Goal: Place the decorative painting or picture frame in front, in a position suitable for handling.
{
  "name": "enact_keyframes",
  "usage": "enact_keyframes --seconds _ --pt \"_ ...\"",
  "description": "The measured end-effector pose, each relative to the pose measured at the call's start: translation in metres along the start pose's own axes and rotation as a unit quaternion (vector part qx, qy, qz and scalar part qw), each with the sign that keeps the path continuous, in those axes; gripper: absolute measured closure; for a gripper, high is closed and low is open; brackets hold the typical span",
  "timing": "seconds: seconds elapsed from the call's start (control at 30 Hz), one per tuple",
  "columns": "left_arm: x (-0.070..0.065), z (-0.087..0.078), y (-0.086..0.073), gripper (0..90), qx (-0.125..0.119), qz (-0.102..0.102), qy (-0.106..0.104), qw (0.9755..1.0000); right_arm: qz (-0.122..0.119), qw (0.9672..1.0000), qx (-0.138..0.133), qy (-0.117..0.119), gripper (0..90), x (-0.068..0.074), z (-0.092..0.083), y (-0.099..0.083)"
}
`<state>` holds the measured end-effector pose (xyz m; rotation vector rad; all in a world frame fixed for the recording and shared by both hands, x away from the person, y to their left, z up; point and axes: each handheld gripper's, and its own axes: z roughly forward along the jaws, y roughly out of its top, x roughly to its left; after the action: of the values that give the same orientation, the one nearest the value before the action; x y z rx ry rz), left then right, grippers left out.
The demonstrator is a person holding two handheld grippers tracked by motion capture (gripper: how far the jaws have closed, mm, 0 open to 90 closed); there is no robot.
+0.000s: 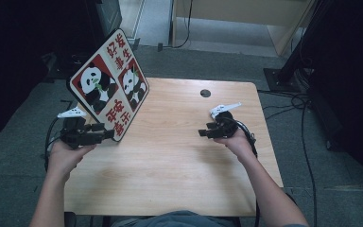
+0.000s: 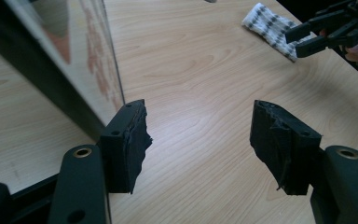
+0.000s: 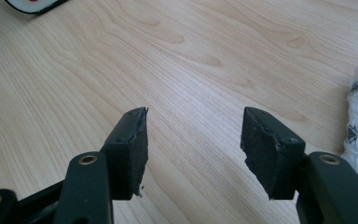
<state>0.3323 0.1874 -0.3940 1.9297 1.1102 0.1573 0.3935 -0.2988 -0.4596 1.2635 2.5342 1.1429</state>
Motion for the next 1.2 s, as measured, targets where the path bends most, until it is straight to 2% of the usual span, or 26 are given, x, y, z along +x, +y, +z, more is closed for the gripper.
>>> enact_keyframes --seconds 0.23,0.37,0.63,0.9,0.97,1.07,1.13,1.2 --pt "0.009 -0.007 -0.001 36.6 -0.002 -0.009 0.005 0.9999 0.004 1.0000 0.003 -0.002 42.2 0.001 -0.001 -0.001" --pt "0.017 -0.010 -0.002 36.7 -0.006 -0.019 0.009 0.9998 -0.003 0.9999 -0.013 0.001 42.3 0.003 -0.004 -0.001" --pt "0.033 -0.009 0.003 37.0 -0.013 -0.035 0.024 0.9990 -0.008 0.9998 -0.018 -0.008 42.4 0.002 -0.007 -0.005" --pt "0.035 -0.007 0.013 37.4 -0.013 -0.027 0.029 0.9992 0.004 0.9997 -0.018 -0.017 42.4 -0.002 -0.013 -0.012" --pt "0.034 -0.008 0.017 37.6 -0.013 -0.021 0.036 0.9991 -0.005 0.9996 -0.019 -0.018 42.4 -0.005 -0.013 -0.012" --pt "0.035 -0.012 0.022 37.7 -0.016 -0.018 0.037 0.9990 0.000 0.9995 -0.024 -0.019 42.4 -0.006 -0.015 -0.012" --pt "0.038 -0.019 0.030 38.0 -0.031 -0.025 0.044 0.9983 0.001 0.9992 -0.036 -0.018 42.4 -0.005 -0.020 -0.012" --pt "0.039 -0.021 0.032 38.1 -0.033 -0.027 0.049 0.9979 0.000 0.9992 -0.037 -0.018 42.4 -0.006 -0.020 -0.012"
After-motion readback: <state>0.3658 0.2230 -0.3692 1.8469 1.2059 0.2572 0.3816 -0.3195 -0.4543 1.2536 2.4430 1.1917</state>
